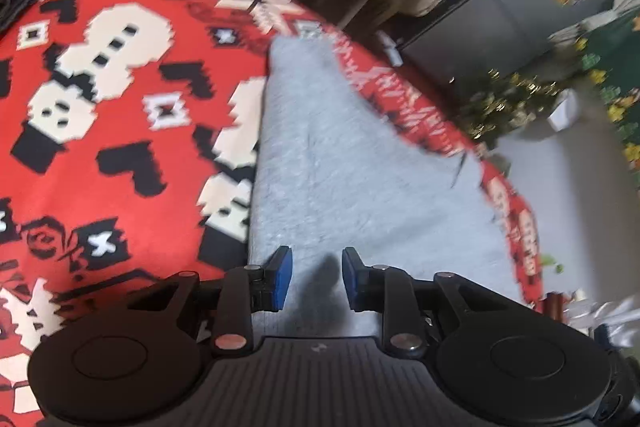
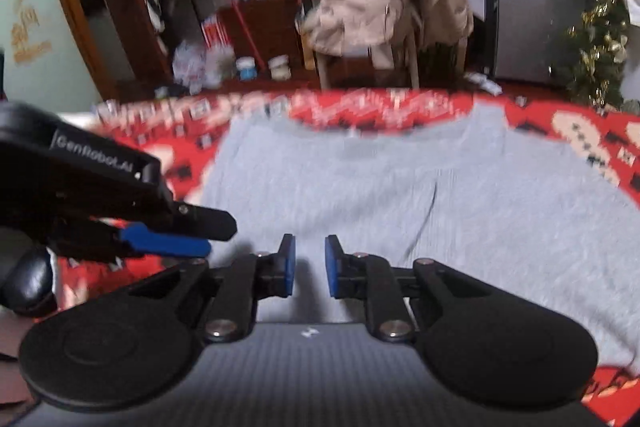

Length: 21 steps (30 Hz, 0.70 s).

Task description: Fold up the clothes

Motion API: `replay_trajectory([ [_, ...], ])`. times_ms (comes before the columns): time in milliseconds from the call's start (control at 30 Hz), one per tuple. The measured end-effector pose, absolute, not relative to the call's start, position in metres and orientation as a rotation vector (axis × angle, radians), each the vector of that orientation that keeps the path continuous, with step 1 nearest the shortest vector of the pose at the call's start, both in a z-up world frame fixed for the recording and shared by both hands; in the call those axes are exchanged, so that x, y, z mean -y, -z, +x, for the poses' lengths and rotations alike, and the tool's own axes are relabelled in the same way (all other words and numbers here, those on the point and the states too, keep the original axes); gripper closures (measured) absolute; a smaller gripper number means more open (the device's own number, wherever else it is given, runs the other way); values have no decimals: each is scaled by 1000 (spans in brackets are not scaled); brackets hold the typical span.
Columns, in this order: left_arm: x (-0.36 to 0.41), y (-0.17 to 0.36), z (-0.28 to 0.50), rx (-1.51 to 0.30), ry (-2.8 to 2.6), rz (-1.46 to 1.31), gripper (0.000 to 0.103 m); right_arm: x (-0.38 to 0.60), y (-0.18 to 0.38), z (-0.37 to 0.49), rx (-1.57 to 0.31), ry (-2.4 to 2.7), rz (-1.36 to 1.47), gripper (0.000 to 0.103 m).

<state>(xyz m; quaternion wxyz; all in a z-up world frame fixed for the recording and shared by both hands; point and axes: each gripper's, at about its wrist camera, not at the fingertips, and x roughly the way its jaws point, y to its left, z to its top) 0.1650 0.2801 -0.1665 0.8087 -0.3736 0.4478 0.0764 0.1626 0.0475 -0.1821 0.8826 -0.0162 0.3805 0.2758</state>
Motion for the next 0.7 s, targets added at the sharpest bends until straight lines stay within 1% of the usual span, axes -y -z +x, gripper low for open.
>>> replay_trajectory([
  [33,-279,166,165,-960,-161,-789,81,-47,186,162,-797,-567,-50,86],
  [67,-279,166,164,-963,-159,-778,81,-47,189,160,-799,-563,-65,89],
  [233,-278,165,159,-988,-155,-772,81,-33,190,155,-792,-582,-54,89],
  [400,-278,164,154,-1013,-153,-774,80,-26,183,153,-823,-586,-37,82],
  [567,-277,165,147,-1013,-148,-793,79,-33,175,148,-780,-623,-39,82],
  [700,-276,166,137,-998,-162,-815,79,-36,184,149,-800,-632,-54,82],
])
